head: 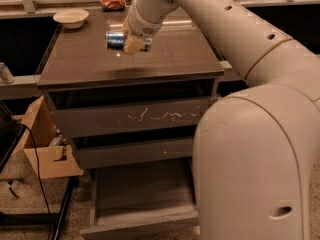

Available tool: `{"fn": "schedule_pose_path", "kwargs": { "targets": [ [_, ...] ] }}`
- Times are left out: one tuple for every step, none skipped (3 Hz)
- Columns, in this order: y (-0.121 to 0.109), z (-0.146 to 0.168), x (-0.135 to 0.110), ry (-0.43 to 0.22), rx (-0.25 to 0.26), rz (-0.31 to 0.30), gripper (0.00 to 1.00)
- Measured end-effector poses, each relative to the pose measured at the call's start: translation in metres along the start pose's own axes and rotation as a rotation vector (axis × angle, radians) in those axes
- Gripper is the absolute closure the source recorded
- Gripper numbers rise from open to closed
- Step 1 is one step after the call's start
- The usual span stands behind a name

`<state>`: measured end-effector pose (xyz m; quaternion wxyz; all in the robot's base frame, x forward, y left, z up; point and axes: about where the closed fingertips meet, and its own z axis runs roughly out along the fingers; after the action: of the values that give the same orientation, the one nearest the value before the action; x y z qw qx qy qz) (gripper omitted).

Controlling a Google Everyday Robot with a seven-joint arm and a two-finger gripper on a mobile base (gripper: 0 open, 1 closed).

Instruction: Pick redbull can from bottom drawer and place on counter

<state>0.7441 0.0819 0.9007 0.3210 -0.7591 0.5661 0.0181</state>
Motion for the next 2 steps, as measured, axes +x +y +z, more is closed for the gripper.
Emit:
{"fn": "schedule_pose_path", "kwargs": {
  "targets": [
    [0.0009,0.013,0.009,0.022,-0.04,0.012,1.0],
    [0.0041,0.0222,0.015,0.032,-0.074,0.024,1.0]
  ]
}}
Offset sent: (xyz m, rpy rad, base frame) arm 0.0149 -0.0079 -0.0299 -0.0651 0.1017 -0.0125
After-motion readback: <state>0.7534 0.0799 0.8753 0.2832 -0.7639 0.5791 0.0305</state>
